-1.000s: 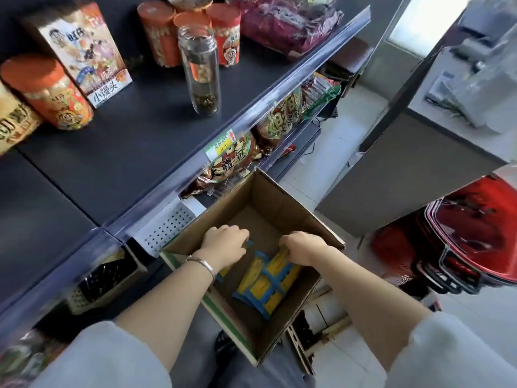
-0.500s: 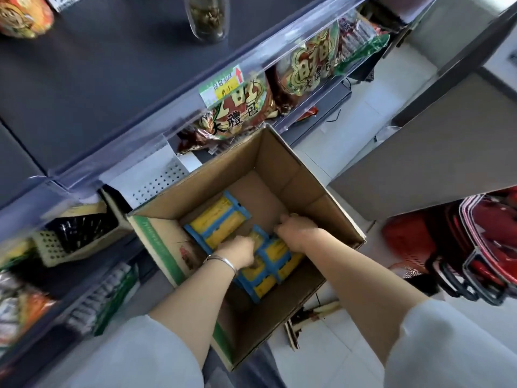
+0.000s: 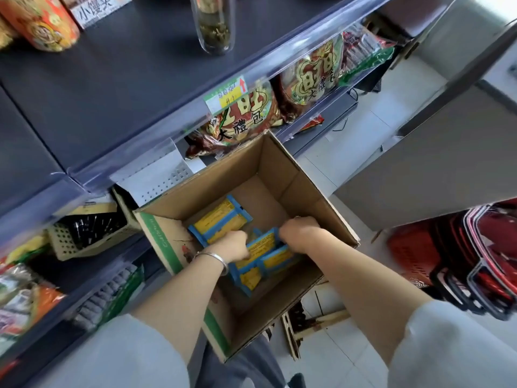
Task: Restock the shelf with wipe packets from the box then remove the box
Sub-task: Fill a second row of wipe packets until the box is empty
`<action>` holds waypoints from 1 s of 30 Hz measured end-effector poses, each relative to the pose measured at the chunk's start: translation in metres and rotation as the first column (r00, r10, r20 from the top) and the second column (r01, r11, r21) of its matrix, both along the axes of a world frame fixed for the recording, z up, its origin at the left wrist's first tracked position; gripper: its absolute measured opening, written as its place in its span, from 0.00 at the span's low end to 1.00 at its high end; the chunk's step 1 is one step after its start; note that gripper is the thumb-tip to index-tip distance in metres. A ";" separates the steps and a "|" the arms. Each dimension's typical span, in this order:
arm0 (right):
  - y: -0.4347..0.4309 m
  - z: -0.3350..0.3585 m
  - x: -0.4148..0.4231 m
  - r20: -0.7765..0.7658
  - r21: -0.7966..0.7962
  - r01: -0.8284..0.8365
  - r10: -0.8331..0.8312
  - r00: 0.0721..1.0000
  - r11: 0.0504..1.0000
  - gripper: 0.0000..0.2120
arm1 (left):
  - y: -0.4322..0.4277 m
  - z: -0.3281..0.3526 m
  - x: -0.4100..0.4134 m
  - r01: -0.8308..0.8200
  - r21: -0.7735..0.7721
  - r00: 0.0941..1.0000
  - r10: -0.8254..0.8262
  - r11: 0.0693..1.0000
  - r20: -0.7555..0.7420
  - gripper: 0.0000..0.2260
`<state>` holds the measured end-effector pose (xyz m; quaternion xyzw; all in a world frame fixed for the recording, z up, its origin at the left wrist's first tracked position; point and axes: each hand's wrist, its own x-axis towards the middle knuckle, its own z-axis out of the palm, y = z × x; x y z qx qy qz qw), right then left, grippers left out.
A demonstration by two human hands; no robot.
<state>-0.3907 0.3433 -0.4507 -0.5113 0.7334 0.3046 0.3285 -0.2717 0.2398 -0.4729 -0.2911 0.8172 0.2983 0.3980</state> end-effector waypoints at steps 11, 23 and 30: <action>-0.011 0.038 -0.003 -0.056 -0.259 0.023 -0.039 0.998 0.965 0.11 | -0.037 0.049 0.005 0.157 -0.439 0.957 -0.246 0.885 -0.154 0.14; -0.007 0.000 0.010 0.142 -0.057 0.171 -0.162 0.977 0.984 0.26 | -0.043 0.012 0.014 0.053 -0.299 0.990 -0.090 0.953 -0.110 0.10; 0.002 -0.020 0.001 0.177 -0.038 0.465 -0.452 0.874 0.885 0.25 | -0.041 -0.004 0.011 0.063 -0.300 0.987 -0.104 0.952 -0.123 0.19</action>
